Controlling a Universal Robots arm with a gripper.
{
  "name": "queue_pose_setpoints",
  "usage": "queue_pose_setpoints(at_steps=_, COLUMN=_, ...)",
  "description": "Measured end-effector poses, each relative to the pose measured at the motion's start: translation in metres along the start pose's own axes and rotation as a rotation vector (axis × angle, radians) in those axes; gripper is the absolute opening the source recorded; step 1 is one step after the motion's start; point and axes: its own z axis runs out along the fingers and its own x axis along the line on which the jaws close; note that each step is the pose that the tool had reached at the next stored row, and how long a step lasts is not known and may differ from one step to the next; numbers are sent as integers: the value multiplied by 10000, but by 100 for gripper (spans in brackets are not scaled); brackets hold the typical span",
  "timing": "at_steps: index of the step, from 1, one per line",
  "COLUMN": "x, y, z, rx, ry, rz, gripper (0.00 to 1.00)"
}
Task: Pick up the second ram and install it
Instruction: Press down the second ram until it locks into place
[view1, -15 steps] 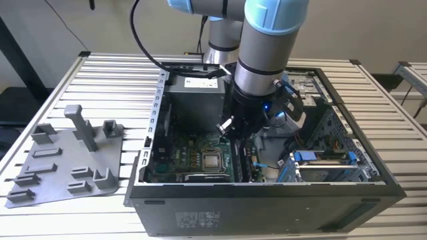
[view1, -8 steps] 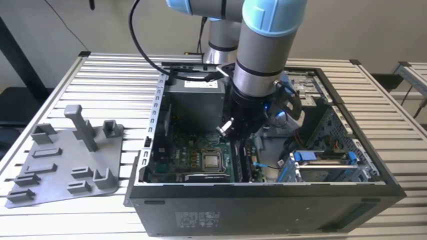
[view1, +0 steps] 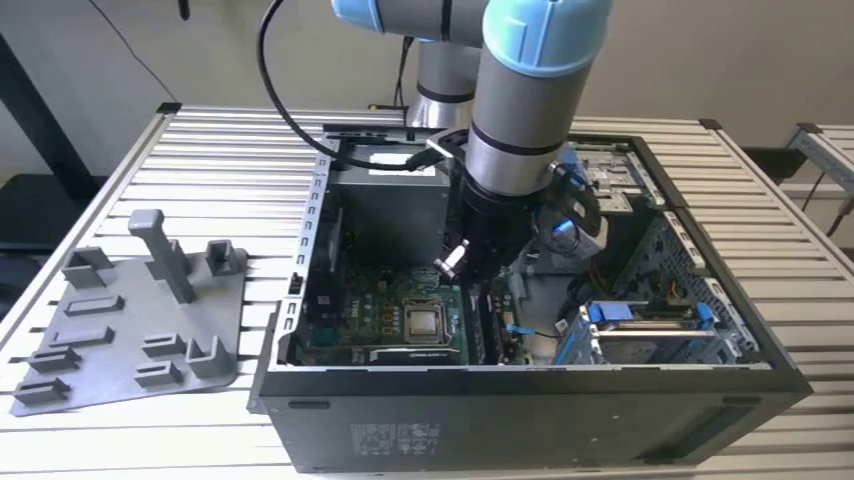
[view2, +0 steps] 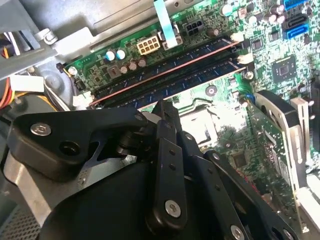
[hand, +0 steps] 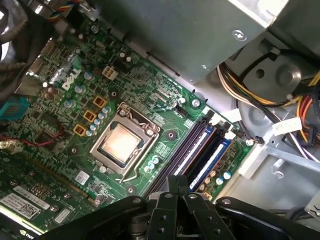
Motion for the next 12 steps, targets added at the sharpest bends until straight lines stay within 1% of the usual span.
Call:
queue_pose_setpoints(at_steps=3, x=4, y=2, z=3, rx=12, ry=-8, rz=-338, gripper=11)
queue_pose_setpoints(at_steps=10, x=18, y=12, z=13, rx=49, ry=-15, rz=-929, gripper=11)
queue_pose_setpoints(at_steps=12, x=19, y=12, z=16, rx=61, ry=-30, rz=-1178, gripper=11)
